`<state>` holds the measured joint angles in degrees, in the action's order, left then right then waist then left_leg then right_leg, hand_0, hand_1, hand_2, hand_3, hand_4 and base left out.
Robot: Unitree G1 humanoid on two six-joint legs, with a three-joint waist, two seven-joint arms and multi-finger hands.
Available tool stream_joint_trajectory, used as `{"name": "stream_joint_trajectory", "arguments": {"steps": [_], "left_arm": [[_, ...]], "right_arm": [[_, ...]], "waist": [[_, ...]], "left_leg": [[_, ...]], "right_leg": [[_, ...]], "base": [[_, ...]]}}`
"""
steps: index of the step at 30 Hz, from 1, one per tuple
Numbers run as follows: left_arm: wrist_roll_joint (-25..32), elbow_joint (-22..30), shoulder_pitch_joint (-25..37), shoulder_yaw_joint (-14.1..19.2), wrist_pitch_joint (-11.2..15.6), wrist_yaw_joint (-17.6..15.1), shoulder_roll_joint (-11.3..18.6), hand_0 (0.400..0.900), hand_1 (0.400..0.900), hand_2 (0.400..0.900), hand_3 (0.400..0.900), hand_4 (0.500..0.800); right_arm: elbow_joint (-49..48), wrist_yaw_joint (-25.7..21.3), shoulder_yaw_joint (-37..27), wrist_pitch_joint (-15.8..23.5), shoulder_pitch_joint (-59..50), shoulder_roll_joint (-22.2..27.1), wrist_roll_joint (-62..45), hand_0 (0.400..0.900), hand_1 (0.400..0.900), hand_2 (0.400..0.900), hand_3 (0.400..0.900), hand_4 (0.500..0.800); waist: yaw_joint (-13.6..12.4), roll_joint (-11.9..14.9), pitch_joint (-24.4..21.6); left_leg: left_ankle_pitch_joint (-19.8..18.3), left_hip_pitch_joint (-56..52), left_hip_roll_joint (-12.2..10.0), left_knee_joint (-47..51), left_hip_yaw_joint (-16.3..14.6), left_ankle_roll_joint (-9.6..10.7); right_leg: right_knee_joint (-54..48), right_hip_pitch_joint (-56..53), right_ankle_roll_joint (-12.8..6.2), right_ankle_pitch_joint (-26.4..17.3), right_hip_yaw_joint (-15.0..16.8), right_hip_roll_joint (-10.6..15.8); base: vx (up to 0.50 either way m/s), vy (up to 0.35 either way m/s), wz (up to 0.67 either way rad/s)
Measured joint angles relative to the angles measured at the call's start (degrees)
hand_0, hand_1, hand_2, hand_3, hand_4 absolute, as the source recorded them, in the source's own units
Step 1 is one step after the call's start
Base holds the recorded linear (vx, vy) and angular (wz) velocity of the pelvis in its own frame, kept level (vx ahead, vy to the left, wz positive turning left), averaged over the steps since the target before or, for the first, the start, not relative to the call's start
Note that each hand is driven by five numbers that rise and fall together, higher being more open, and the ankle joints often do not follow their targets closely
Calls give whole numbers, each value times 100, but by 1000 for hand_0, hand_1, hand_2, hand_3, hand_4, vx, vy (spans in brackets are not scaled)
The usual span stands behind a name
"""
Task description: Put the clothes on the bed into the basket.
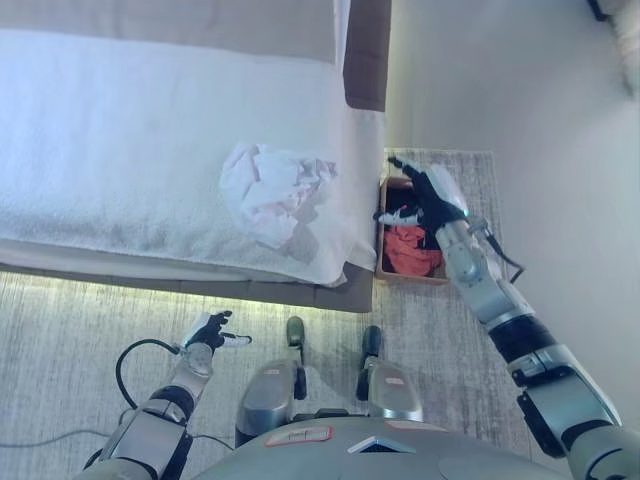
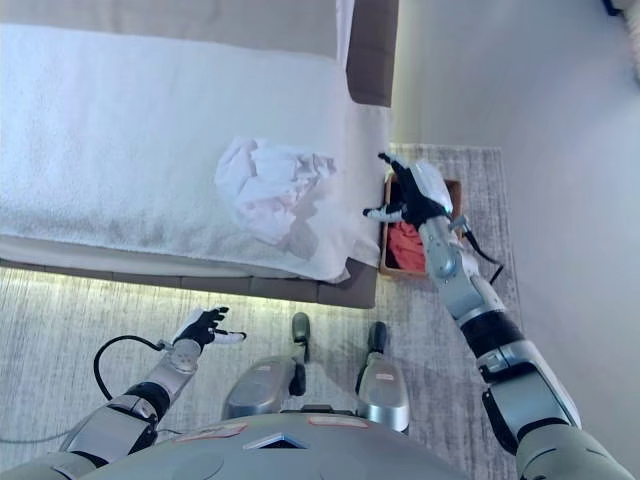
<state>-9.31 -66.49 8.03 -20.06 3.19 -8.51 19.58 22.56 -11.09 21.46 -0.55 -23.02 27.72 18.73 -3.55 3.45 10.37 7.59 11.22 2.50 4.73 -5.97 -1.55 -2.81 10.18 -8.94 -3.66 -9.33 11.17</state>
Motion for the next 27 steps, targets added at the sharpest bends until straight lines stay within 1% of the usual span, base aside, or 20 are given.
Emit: {"name": "stream_joint_trajectory", "arguments": {"steps": [2, 3, 4, 6, 7, 8, 9, 11, 15, 19, 20, 22, 25, 27], "left_arm": [[12, 20, 0, -90, 5, -21, -62, 900, 900, 900, 900, 800], [50, 109, -106, -60, 7, -34, -81, 900, 900, 900, 900, 800], [136, 248, -162, -8, 63, -83, -53, 900, 900, 900, 900, 800], [283, 216, -34, 41, 116, -107, -61, 900, 900, 900, 900, 800], [334, 152, 7, 89, 116, -116, -58, 900, 900, 900, 900, 800], [346, 94, 60, 98, 107, -120, -64, 900, 900, 900, 900, 800], [345, 49, 87, 107, 87, -131, -59, 900, 900, 900, 900, 800], [346, 29, 126, 147, 78, -200, -61, 900, 900, 900, 900, 800], [348, -9, 219, 182, 79, -263, -47, 900, 900, 900, 900, 800], [348, -12, 249, 185, 146, -330, 9, 900, 900, 900, 900, 800], [348, -12, 253, 185, 146, -331, 12, 900, 900, 900, 900, 800], [348, -11, 311, 185, 165, -375, 46, 900, 900, 900, 900, 800], [360, -10, 371, 177, 181, -464, 76, 900, 900, 900, 900, 800], [480, -4, 374, 142, 188, -490, 75, 900, 900, 900, 900, 800]], "right_arm": [[23, -33, 135, -51, -302, 113, 0, 900, 900, 900, 900, 800], [15, -64, 178, -68, -429, 122, -2, 900, 900, 900, 900, 800], [19, -110, 340, -68, -686, 205, -1, 900, 900, 900, 900, 800], [38, -110, 540, -71, -1316, 373, -2, 900, 900, 900, 900, 800], [75, -114, 547, -74, -1594, 330, -3, 900, 900, 900, 900, 800], [113, -120, 598, -73, -1815, 320, -3, 900, 900, 900, 900, 800], [157, -124, 735, -78, -2090, 349, -3, 900, 900, 900, 900, 800], [216, -128, 857, -77, -2456, 355, -3, 900, 900, 900, 900, 800], [295, -125, 1219, -90, -2887, 312, -7, 900, 900, 900, 900, 800], [736, -98, 1641, -99, -3244, 25, -6, 900, 900, 900, 900, 800], [769, -97, 1663, -100, -3266, 11, -5, 900, 900, 900, 900, 800], [1297, -91, 1717, -132, -3530, -334, -8, 900, 900, 900, 900, 800], [1770, -92, 1787, -169, -3759, -559, -12, 900, 900, 900, 900, 800], [2194, -87, 1875, -232, -3915, -713, -18, 900, 900, 900, 900, 800]], "waist": [[10, -24, 116], [-76, -33, 212], [-131, -10, 302], [-156, -33, 590], [-173, -37, 705], [-202, -40, 777], [-238, -52, 846], [-324, -89, 961], [-465, -141, 1055], [-477, -148, 1089], [-476, -149, 1089], [-519, -162, 1121], [-675, -169, 1294], [-754, -173, 1343]], "left_leg": [[82, 189, -58, -2, 149, 118], [130, 288, -126, -17, 204, 187], [143, 442, -203, -71, 214, 235], [234, 721, -310, -99, 329, 358], [265, 809, -365, -99, 380, 389], [276, 874, -412, -103, 419, 401], [289, 942, -450, -120, 429, 416], [298, 1043, -489, -151, 435, 413], [320, 1171, -483, -190, 464, 390], [318, 1246, -435, -211, 542, 390], [318, 1255, -435, -213, 546, 391], [314, 1414, -399, -279, 573, 394], [295, 1513, -378, -362, 605, 420], [270, 1613, -368, -418, 641, 453]], "right_leg": [[-105, 96, 55, -271, -60, -121], [-131, 156, 95, -374, -90, -174], [-132, 295, 134, -403, -110, -235], [-213, 457, 245, -501, -251, -380], [-211, 532, 288, -534, -291, -449], [-212, 589, 279, -546, -315, -493], [-213, 647, 279, -553, -332, -539], [-213, 713, 338, -593, -358, -578], [-211, 818, 379, -622, -371, -608], [-212, 852, 380, -621, -406, -550], [-212, 858, 380, -621, -409, -547], [-211, 964, 380, -620, -469, -512], [-209, 1004, 381, -618, -499, -493], [-210, 1055, 382, -616, -526, -486]], "base": [[-118, -121, 25], [-143, -137, 29], [-63, -67, 15], [-22, -41, 7], [-16, -31, 5], [-17, -15, 7], [-9, 5, 4], [0, 0, 0], [7, 8, 3], [8, 32, 7], [3, 32, 6], [-1, 30, 9], [-7, 25, 12], [2, 43, 10]]}}
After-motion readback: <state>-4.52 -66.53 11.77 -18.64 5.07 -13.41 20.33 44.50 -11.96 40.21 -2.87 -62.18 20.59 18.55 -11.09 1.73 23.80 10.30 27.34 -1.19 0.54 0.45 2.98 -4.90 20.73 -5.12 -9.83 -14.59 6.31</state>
